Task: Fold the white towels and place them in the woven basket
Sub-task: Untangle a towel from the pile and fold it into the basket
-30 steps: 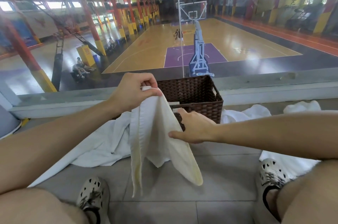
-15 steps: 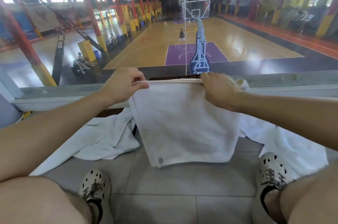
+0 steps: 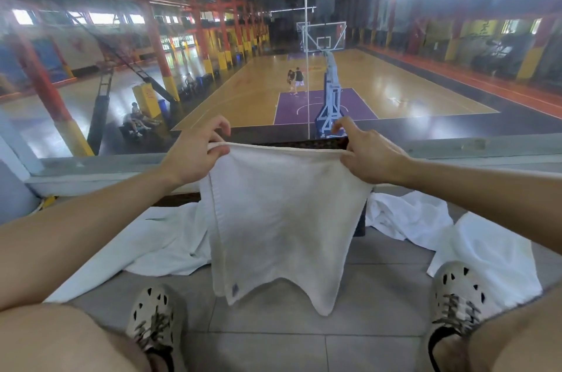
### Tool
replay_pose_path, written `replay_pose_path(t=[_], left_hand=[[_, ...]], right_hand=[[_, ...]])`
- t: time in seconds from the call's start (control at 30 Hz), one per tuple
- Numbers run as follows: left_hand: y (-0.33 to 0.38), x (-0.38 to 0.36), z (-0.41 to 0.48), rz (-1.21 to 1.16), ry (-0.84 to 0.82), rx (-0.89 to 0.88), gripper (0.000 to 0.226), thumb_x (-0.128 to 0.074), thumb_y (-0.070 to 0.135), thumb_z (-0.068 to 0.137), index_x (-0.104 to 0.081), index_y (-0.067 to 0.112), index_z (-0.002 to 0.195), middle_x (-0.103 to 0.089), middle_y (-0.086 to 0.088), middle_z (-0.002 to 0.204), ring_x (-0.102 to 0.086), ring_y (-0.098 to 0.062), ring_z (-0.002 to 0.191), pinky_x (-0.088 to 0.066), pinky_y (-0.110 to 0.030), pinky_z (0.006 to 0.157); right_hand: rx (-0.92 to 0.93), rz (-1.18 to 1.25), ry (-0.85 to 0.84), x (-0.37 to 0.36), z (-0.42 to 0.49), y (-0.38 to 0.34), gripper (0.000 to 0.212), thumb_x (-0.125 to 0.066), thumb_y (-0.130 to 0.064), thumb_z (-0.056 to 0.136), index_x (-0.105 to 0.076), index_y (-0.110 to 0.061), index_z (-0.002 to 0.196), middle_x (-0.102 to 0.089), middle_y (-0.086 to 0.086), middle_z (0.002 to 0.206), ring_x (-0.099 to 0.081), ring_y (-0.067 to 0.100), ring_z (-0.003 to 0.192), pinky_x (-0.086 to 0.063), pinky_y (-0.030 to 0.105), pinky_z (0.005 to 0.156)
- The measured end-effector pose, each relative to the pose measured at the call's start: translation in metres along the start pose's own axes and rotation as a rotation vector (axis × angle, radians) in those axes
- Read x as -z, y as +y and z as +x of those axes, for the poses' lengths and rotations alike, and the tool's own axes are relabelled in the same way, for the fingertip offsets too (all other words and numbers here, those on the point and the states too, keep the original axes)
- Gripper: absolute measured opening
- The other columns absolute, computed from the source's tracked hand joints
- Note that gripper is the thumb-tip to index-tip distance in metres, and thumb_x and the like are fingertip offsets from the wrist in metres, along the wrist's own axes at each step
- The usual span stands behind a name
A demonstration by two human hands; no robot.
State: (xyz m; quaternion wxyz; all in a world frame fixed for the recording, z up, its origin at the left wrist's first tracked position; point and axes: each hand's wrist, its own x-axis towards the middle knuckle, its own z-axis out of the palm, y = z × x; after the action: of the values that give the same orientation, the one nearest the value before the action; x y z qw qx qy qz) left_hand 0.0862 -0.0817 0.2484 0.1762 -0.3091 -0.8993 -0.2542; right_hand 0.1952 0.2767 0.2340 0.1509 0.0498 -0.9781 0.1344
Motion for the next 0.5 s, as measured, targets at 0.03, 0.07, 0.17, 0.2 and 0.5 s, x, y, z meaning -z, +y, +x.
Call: replay_pose_path(t=[0.03, 0.07, 0.17, 0.2, 0.5], left_hand=[[-0.002, 0.002, 0.0, 0.006, 0.014, 0.011, 0.026, -0.073, 0.014, 0.101, -0.053, 0.029, 0.108, -0.073, 0.003, 0.106, -0.069, -0.016, 0.1, -0.05, -0.036, 0.093], [-0.004, 0.004, 0.001, 0.021, 0.034, 0.025, 0.026, -0.071, 0.014, 0.102, -0.05, 0.03, 0.105, -0.073, 0.002, 0.108, -0.068, -0.018, 0.102, -0.051, -0.038, 0.093], [-0.011, 0.009, -0.002, 0.076, 0.067, 0.054, 0.026, -0.066, 0.013, 0.103, -0.05, 0.031, 0.094, -0.07, 0.01, 0.099, -0.066, -0.015, 0.096, -0.056, -0.044, 0.09], [-0.012, 0.009, -0.003, 0.091, 0.062, 0.053, 0.026, -0.064, 0.01, 0.102, -0.052, 0.03, 0.091, -0.069, 0.012, 0.093, -0.065, -0.014, 0.093, -0.058, -0.046, 0.088], [-0.018, 0.006, -0.001, 0.14, 0.033, 0.031, 0.039, -0.061, 0.006, 0.102, -0.082, 0.035, 0.087, -0.074, 0.023, 0.096, -0.068, -0.011, 0.097, -0.058, -0.045, 0.094]], right_hand=[[0.108, -0.032, -0.04, 0.003, -0.005, -0.002, 0.041, -0.053, -0.018, 0.103, -0.036, -0.039, 0.134, -0.067, 0.004, 0.089, -0.061, 0.023, 0.069, -0.055, 0.043, 0.07], [0.225, -0.099, -0.087, 0.005, -0.009, -0.006, 0.04, -0.049, -0.018, 0.105, -0.037, -0.041, 0.135, -0.067, 0.002, 0.09, -0.06, 0.024, 0.07, -0.053, 0.042, 0.069], [0.46, -0.201, -0.208, -0.001, -0.02, -0.019, 0.029, -0.045, -0.023, 0.103, -0.057, -0.039, 0.124, -0.069, -0.003, 0.092, -0.063, 0.022, 0.081, -0.052, 0.038, 0.075], [0.506, -0.229, -0.235, -0.006, -0.025, -0.026, 0.028, -0.043, -0.028, 0.1, -0.064, -0.036, 0.118, -0.071, -0.006, 0.092, -0.064, 0.02, 0.082, -0.052, 0.036, 0.076], [1.085, -0.579, -0.004, -0.026, -0.026, -0.035, 0.022, -0.052, -0.012, 0.103, -0.069, -0.017, 0.09, -0.066, 0.002, 0.105, -0.062, 0.032, 0.112, -0.044, 0.04, 0.091]])
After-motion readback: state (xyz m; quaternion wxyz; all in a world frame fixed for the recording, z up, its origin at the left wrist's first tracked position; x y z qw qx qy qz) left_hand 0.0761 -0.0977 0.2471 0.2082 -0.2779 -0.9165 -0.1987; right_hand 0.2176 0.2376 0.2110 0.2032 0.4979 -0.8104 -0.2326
